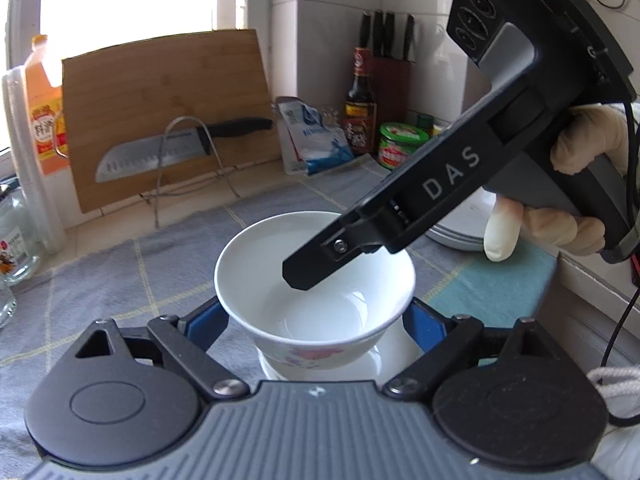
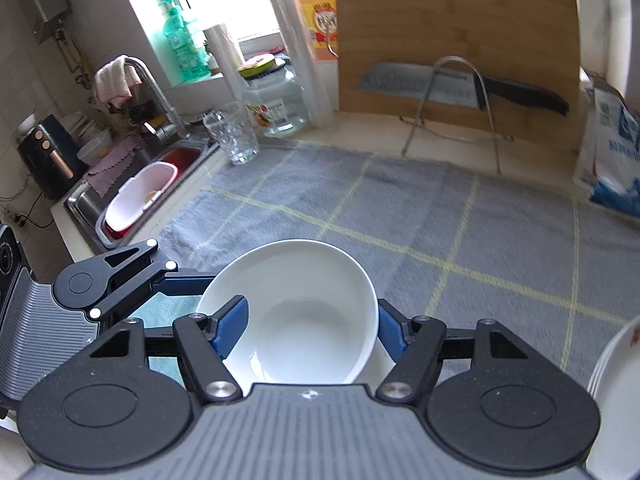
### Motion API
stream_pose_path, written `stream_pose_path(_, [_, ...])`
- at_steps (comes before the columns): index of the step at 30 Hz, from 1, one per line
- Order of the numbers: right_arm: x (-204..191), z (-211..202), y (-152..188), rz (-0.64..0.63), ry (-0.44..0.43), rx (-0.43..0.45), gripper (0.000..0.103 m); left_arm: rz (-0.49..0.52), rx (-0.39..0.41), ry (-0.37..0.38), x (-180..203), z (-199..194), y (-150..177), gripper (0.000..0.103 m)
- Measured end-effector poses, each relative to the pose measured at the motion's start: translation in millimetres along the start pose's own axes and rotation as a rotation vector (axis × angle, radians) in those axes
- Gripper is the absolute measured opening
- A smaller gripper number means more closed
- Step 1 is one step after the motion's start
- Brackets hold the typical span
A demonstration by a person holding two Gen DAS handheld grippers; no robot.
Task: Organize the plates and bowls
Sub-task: 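Lower the pink-flower bowl onto the white bowls and open the right tool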
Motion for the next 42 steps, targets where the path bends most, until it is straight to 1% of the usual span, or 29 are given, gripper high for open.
stream_pose_path(11, [9.3,8.3,19.2,0.03,0.006,-0.031,0.074,-0.005,-0.062,0.028,4.7,12.8,13.3,0.093])
stream_pose_path(22, [12.2,14.0,23.0,0.02,0.026,-0.04,0.074,-0.014,-0.073,0.036,5.7,17.6,16.6,0.094])
stream_pose_path(26, [11.5,15.2,24.2,0.016,0.025,-0.039,0.076,-0.011,-0.08,0.043,6.4,19.8,18.5,0.098])
stream_pose_path(29, [9.7,16.7,24.7,0.002,0.024,-0.039,0.08,-0.003,-0.074,0.052,6.8,18.3,19.8,0.098])
stream_pose_path(31, [8.7,16.1,23.1,-0.005,0.029,-0.031,0.089,-0.007,-0.067,0.064,5.9,15.8,19.3,0.1])
stream_pose_path(32, [7.5,15.2,22.2,-0.017,0.035,-0.028,0.089,-0.007,-0.067,0.07,5.0,14.5,19.9,0.1])
stream_pose_path(34, [5.2,12.2,20.7,-0.048,0.052,-0.023,0.096,-0.004,-0.07,0.076,1.9,12.1,22.0,0.1])
stream_pose_path(36, [1.8,5.6,19.6,-0.091,0.061,-0.008,0.099,0.006,-0.075,0.078,-2.1,8.7,24.6,0.1])
stream_pose_path(39, [-1.7,-7.6,19.5,-0.165,0.086,0.009,0.103,0.018,-0.062,0.073,-12.0,1.2,27.6,0.101])
stream_pose_path(42, [-2.9,-20.6,22.0,-0.251,0.12,0.009,0.103,0.032,-0.063,0.081,-20.8,-3.5,30.9,0.101])
Point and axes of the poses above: each gripper's, at about its wrist camera, not at the fingertips, and z roughly the way its jaws point, x to its right, y to its underside, the point moved 9 cm from there along z, roughly the way its jaws point, and after that the axes turned 6 degrees about -y, right-handed, at the moved point
